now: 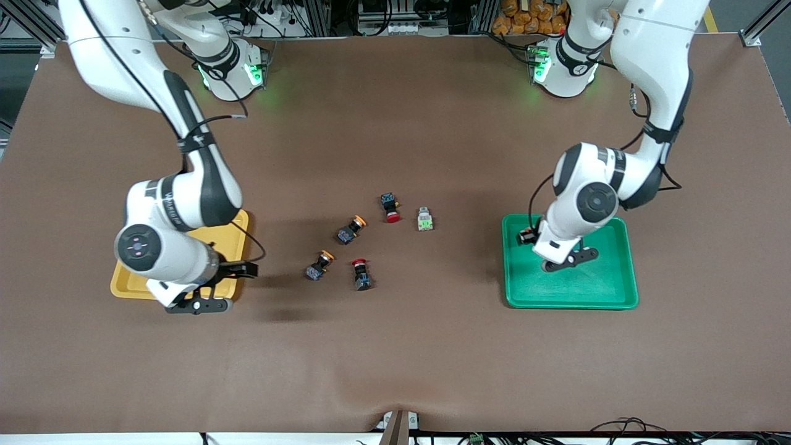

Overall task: Place green and yellow buttons in trays
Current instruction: 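Carry the orange button to the green tray while the right gripper reaches buttons, then open the left gripper over the green tray while the right gripper grasps, then carry the blue button to the yellow tray while the left gripper returns, then release the blue button in the yellow tray while the left gripper descends, then grasp the green button with the left gripper while the right gripper grasps another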

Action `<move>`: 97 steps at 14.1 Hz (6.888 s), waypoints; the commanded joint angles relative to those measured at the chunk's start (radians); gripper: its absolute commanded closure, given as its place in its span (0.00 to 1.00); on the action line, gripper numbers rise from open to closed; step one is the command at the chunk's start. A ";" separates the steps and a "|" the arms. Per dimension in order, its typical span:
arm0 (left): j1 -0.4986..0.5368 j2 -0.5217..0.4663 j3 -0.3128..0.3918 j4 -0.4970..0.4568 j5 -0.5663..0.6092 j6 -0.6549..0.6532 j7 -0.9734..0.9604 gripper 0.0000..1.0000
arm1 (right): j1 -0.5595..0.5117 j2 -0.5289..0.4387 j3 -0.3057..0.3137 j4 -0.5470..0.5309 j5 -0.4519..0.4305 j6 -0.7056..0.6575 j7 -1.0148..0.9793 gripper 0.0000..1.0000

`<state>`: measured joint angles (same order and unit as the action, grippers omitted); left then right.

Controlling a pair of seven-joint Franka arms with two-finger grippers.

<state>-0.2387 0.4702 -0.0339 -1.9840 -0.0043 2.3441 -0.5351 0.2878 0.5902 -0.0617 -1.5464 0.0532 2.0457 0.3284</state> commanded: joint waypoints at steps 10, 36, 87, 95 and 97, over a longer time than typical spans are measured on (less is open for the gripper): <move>0.022 0.082 -0.009 0.044 0.004 0.075 0.038 0.00 | 0.209 0.059 0.002 -0.082 0.171 0.115 0.529 0.00; -0.143 0.021 -0.014 0.135 0.006 -0.002 0.147 0.00 | 0.055 -0.052 -0.004 -0.051 0.168 -0.019 0.352 0.94; -0.465 0.188 -0.014 0.317 -0.008 -0.054 -0.253 1.00 | 0.122 0.240 -0.001 0.118 0.272 0.214 0.443 0.00; -0.387 0.133 -0.014 0.304 -0.006 -0.095 -0.229 1.00 | 0.126 0.237 -0.001 0.081 0.221 0.214 0.434 0.32; -0.358 0.117 -0.014 0.298 -0.003 -0.097 -0.221 1.00 | 0.126 0.237 -0.003 0.080 0.220 0.212 0.434 0.60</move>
<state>-0.6200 0.6284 -0.0453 -1.6582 -0.0044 2.2631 -0.7696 0.4076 0.8280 -0.0587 -1.4632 0.2895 2.2607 0.7565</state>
